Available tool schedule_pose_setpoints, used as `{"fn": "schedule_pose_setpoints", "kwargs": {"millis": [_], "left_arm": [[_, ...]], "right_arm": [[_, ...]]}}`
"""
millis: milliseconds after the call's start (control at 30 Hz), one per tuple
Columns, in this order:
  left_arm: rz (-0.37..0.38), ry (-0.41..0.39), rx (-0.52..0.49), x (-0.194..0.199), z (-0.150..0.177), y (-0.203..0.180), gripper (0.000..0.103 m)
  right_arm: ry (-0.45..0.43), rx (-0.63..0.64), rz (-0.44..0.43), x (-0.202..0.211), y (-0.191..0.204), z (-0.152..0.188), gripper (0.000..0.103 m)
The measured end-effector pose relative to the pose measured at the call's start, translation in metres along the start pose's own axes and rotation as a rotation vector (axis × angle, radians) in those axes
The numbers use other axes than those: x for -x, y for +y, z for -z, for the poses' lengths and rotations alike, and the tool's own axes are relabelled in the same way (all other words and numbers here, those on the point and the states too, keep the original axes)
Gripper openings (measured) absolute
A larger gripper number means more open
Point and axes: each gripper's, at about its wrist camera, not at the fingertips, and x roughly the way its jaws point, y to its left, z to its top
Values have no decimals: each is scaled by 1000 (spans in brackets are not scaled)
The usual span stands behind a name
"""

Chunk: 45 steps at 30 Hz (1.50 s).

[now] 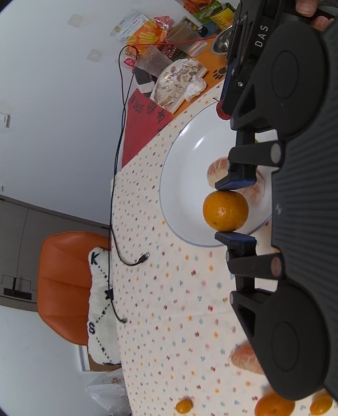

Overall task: Organize fruits
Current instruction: 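Carry the orange and red apple to the white bowl and open both grippers, then withdraw both grippers from the bowl toward the fruit on the table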

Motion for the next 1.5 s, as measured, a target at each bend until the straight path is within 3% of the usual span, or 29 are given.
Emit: {"fn": "schedule_pose_setpoints", "kwargs": {"millis": [367, 600, 900, 1133, 1500], "left_arm": [[-21, 1, -8, -5, 0, -4, 36], [-15, 1, 14, 7, 5, 2, 43], [-31, -47, 3, 36, 14, 5, 82], [-32, -68, 13, 65, 24, 11, 83], [-59, -121, 16, 134, 48, 33, 83]], "right_arm": [[-15, -41, 41, 10, -11, 10, 34], [-38, -40, 48, 19, -6, 13, 49], [-68, -35, 53, 37, 8, 21, 59], [-104, -29, 57, 62, 27, 27, 64], [-124, -45, 24, 94, 55, 39, 81]]}}
